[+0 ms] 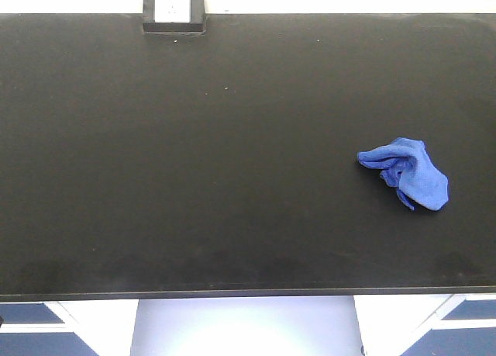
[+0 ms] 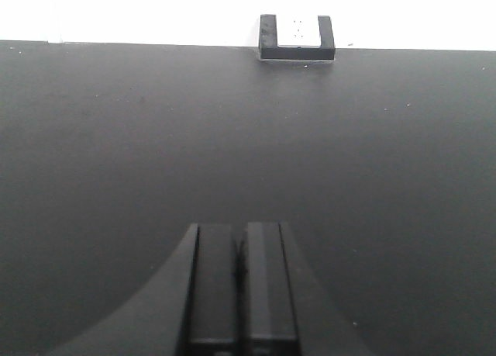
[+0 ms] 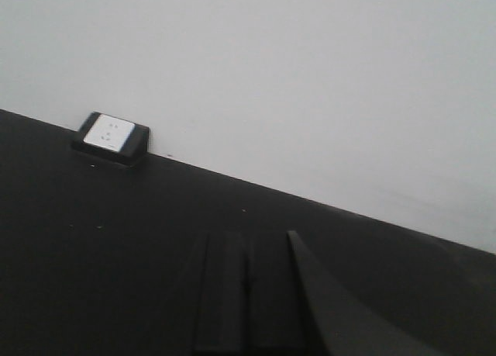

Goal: Wipe right workspace with blue cloth

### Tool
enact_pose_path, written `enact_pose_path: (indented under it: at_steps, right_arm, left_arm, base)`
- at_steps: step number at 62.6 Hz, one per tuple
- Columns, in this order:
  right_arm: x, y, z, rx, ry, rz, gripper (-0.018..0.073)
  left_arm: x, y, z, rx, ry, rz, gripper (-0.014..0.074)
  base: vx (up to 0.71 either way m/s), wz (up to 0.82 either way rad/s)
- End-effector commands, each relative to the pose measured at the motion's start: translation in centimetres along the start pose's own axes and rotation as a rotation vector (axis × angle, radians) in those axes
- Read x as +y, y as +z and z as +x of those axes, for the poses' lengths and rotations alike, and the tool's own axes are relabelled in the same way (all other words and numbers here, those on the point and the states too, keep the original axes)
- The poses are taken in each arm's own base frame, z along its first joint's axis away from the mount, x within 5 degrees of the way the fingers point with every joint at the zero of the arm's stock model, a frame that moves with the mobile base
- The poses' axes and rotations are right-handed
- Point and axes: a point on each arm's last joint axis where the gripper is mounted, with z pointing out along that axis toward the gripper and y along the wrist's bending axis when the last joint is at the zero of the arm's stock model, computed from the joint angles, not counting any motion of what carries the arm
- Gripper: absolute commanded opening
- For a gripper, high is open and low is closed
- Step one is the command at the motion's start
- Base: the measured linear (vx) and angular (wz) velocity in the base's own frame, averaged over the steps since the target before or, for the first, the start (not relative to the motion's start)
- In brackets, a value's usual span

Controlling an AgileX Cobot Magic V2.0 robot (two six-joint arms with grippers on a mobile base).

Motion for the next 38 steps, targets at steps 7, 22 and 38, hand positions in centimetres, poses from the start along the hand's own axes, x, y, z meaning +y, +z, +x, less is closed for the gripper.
enact_pose_path:
  at_steps: [7, 22, 38]
  right_arm:
    - [-0.6, -0.9, 2.1, -0.114, 0.014, 0.144, -0.0008]
    - [1.5, -2.5, 11.7, -0.169, 0.060, 0.157, -0.0008]
    - [3.0, -2.9, 18.9, -0.102, 0.079, 0.143, -0.0008]
  left_arm:
    - [-0.1, 0.1, 0.2, -0.063, -0.006, 0.018, -0.0006]
    - [-0.1, 0.1, 0.2, -0.063, -0.006, 0.018, -0.0006]
    - [-0.1, 0.1, 0.2, -0.064, -0.006, 0.018, -0.0006]
  base:
    - [0.00, 0.00]
    - [0.00, 0.00]
    - [0.00, 0.00]
